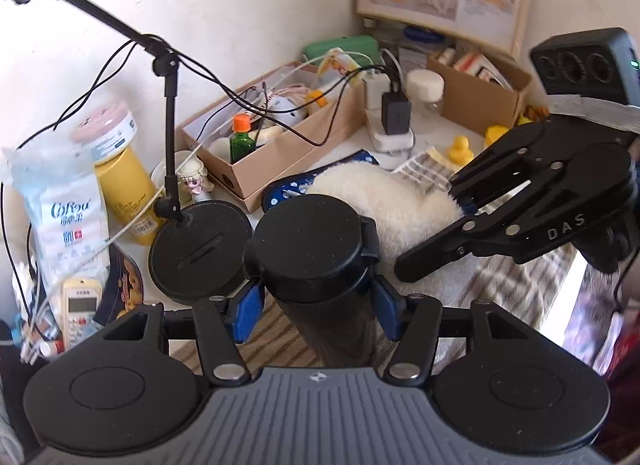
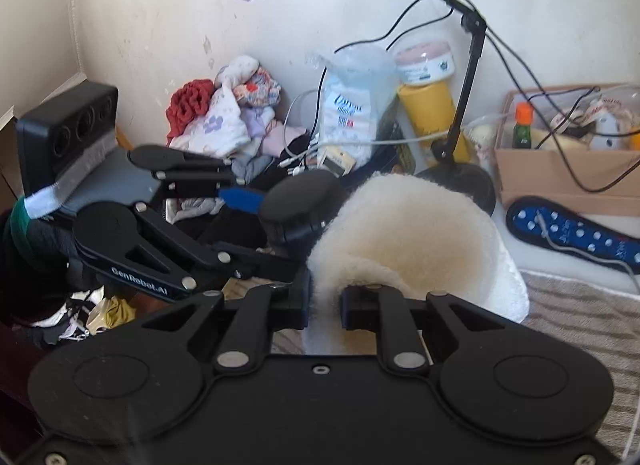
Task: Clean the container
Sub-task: 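Rub the cloth along the tilted bottle body with the right gripper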
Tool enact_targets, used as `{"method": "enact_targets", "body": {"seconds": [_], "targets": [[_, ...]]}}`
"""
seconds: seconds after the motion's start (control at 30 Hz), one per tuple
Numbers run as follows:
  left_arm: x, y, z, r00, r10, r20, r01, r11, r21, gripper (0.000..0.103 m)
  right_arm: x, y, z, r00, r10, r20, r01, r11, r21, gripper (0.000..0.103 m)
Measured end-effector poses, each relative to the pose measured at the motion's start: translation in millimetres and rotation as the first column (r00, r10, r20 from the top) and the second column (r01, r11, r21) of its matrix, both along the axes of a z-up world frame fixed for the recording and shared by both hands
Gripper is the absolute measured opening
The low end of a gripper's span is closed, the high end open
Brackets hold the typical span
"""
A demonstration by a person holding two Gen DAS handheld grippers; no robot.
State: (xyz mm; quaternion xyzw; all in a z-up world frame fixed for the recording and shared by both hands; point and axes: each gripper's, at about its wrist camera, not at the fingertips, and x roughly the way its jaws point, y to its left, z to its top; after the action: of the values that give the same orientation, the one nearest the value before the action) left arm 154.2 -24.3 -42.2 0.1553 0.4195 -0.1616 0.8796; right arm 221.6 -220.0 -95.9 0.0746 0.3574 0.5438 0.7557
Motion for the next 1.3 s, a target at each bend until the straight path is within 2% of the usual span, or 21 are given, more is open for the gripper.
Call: {"method": "enact_targets", "body": {"seconds": [0.13,0.3,0.47,0.53,0.63,0.7,0.8,0.97,1.3], "targets": [[-2,2,-1,0.999,-0.039,-0.008,0.040,0.999,0.026,0.056,1,4,-13,0.999,0.029,-0.032,-0.030,1.000,-0.009,0.014],[-5,3,-9,0.997,-0.063,-0.042,0.065,0.996,0.054,0.049,-3,16,-27,0.997,0.066,-0.035,-0.068,0.995,-0.069,0.014],[-4,7,-12,0.997,-0.051,-0.051,0.053,0.998,0.040,0.048,-3,25,-45,0.996,0.067,-0.054,-0.074,0.989,-0.127,0.014],[-3,6,-11,0.997,-0.053,-0.055,0.055,0.998,0.037,0.048,-3,24,-49,0.996,0.054,-0.071,-0.063,0.990,-0.123,0.014],[-3,3,-9,0.997,-0.065,-0.049,0.067,0.997,0.048,0.054,-5,21,-50,0.996,0.043,-0.079,-0.052,0.992,-0.119,0.014],[-3,0,-8,0.995,-0.082,-0.049,0.084,0.995,0.049,0.066,-7,19,-49,0.996,0.040,-0.079,-0.049,0.992,-0.119,0.014],[-5,-2,-5,0.996,-0.088,-0.031,0.089,0.995,0.047,0.074,-8,20,-47,0.997,0.040,-0.072,-0.049,0.991,-0.126,0.014],[-4,-1,-3,0.997,-0.070,-0.020,0.071,0.997,0.044,0.074,-9,20,-45,0.998,0.039,-0.058,-0.046,0.990,-0.132,0.014],[-2,3,4,0.999,0.036,0.005,-0.035,0.999,-0.025,0.075,-11,10,-27,1.000,0.014,-0.005,-0.015,0.994,-0.107,0.014]]}}
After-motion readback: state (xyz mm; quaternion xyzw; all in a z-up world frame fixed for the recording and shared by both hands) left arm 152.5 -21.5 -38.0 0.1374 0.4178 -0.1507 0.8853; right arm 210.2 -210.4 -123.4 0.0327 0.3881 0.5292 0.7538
